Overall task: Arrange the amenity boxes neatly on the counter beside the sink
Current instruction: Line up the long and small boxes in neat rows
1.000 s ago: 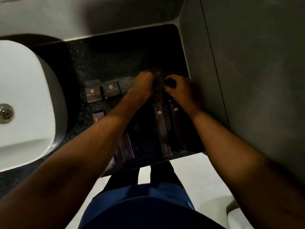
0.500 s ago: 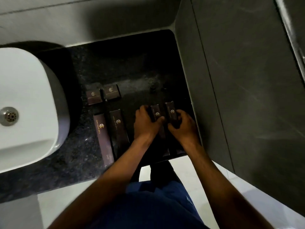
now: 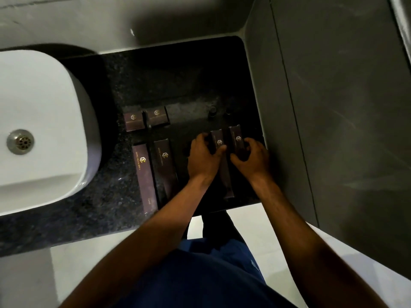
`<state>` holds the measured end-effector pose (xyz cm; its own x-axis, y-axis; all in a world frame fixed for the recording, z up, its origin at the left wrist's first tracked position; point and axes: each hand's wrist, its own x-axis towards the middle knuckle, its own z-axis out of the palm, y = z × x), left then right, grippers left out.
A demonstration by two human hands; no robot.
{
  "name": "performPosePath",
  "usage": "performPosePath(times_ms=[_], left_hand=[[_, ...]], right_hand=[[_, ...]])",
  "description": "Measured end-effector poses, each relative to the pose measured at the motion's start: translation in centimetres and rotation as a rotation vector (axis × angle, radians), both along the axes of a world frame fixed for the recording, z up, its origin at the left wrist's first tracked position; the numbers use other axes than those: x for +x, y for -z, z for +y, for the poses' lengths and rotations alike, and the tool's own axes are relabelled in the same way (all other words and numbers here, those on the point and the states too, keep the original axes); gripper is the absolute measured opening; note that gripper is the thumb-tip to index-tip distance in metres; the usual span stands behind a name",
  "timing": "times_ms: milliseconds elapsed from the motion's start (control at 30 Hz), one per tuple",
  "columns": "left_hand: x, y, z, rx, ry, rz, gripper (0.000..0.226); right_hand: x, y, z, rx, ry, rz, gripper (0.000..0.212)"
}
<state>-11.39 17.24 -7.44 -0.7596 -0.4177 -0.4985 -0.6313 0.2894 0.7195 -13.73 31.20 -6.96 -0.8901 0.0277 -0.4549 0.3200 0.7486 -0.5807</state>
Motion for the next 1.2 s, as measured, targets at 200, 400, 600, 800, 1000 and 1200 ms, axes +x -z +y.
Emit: performPosePath(times_ms=[200,400,600,800,1000,1200], left_hand=[[5.6,-1.6,-7.0,-0.11,-0.33,0.174,0.026],[11.8,-0.2,-13.6,-0.202,-0.393,-0.041,0.058],[11.0,0.0,-12.3,-0.139,-0.265,-0.086,0.063],[10.1,-0.4,-11.4,-0.186,-0.226,-0.114,0.065],[8.5,-1.9,-14.2,-0.188,-0.304,0.105,0.053],[0.3,-1.2,-21.3,-0.406,0.302,0.051,0.082]], right_hand=[[5.1,-2.6,-5.7,-0.043,-0.087,0.253,0.032],[8.5,-0.7,-15.7,-0.027,-0.336,-0.093,0.076],[7.9,0.3,-15.2,0.071,-0.326,-0.057,0.074],[7.3,0.8,-14.3,0.073,-0.312,-0.094,0.078],[4.6,-1.9,-14.9,-0.073,-0.059,0.039,0.068],[-5.5,-0.8,-19.1,0.054,-0.685,0.192,0.069]])
